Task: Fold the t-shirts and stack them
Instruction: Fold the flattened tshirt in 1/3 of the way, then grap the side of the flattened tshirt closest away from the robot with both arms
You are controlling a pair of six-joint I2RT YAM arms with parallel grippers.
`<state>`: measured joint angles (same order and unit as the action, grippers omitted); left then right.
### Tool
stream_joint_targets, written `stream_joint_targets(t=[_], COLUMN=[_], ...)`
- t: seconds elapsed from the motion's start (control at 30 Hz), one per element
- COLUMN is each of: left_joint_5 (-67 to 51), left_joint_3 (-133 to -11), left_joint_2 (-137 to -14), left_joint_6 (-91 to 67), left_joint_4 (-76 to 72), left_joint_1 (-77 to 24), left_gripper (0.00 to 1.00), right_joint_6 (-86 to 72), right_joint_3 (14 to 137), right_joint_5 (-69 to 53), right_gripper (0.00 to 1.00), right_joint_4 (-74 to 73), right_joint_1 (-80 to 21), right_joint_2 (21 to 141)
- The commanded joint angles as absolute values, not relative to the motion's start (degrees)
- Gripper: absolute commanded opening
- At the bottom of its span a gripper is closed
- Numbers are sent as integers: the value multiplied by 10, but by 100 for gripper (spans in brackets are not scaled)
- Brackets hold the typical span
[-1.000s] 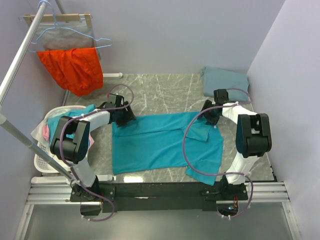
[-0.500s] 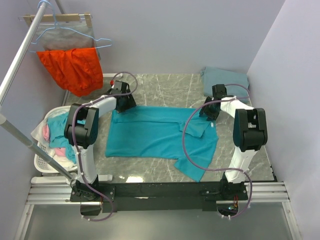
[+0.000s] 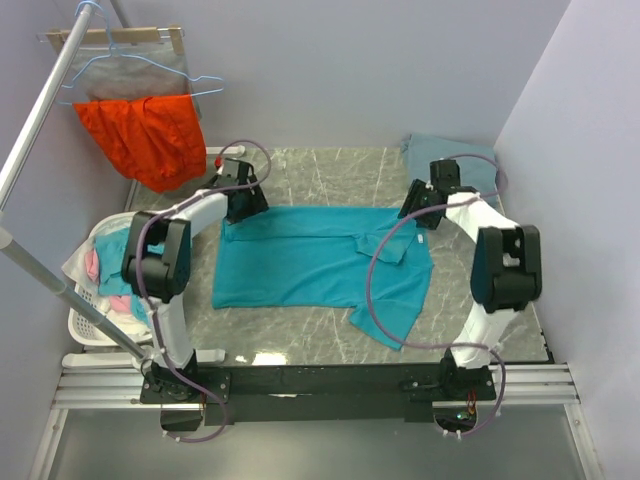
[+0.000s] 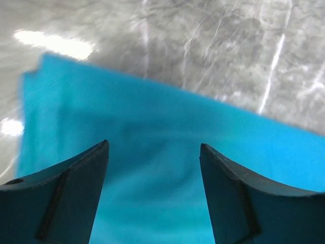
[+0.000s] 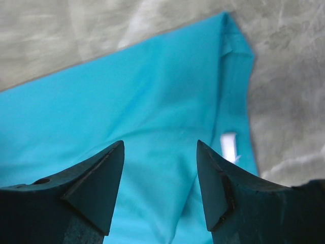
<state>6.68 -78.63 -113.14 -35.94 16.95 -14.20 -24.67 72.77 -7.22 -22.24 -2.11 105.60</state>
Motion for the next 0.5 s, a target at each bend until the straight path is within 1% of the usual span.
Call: stream_joint_targets(t=[0.0, 0.07, 0.17, 0.2, 0.23, 0.3, 0.33, 0.37, 0.47], left_joint_5=[89, 89, 92, 98, 102, 95, 92, 98, 118], left_joint_3=[-756, -740, -694, -677, -630, -574, -517, -492, -414], left_joint_2=[-1014, -977, -927, -914, -884, -848, -809, -789, -711], left_joint_6=[-343, -347, -372, -383, -410, -435, -454, -466, -504], left_joint_4=[127, 127, 148, 153, 156, 148, 142, 143, 157], left_joint_1=[-139, -140, -147, -148, -148, -149, -154, -157, -171], left_gripper=[79, 79, 79, 78, 77, 77, 77, 78, 77], right_joint_6=[-233, -243, -260, -271, -279, -300, -308, -315, -344], right_joint_3=[679, 658, 585, 533, 507, 436, 416, 400, 352], right_joint_5=[-118, -116, -102, -110, -113, -116, -106, -100, -71], right_gripper=[67, 68, 68, 68, 68, 68, 68, 68, 69], right_joint_4=[-170, -204, -232, -231, -229, -222, -224, -237, -267], right_joint_1=[-22, -26, -43, -49, -53, -63, -78, -85, -116], right_joint_2=[921, 897, 833, 816, 798, 735, 713, 672, 599])
